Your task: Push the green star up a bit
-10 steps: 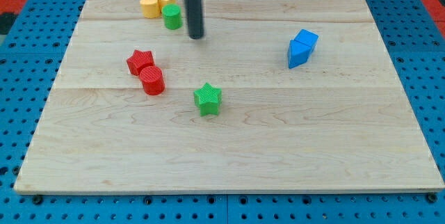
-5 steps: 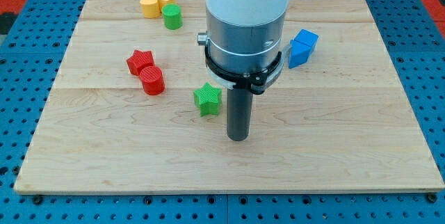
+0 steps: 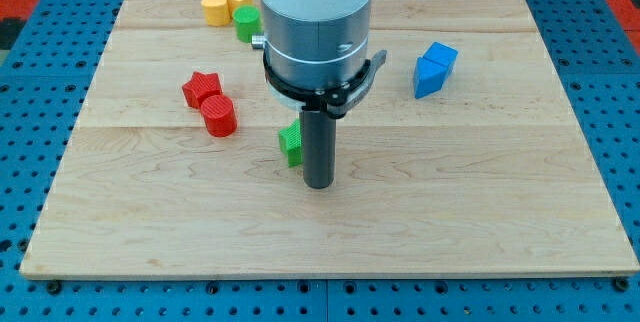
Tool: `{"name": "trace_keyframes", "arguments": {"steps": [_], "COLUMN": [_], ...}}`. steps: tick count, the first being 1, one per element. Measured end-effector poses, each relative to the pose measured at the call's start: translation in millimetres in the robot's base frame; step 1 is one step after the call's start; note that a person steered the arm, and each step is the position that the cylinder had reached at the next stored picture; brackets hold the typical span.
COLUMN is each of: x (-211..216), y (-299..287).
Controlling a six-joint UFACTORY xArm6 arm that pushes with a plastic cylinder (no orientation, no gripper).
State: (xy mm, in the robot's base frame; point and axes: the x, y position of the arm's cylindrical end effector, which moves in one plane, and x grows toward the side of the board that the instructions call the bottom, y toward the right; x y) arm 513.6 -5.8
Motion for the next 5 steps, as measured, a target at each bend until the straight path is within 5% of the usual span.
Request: {"name": "trace_keyframes", "arguments": {"steps": [5], "x": [2], "y": [28]}}
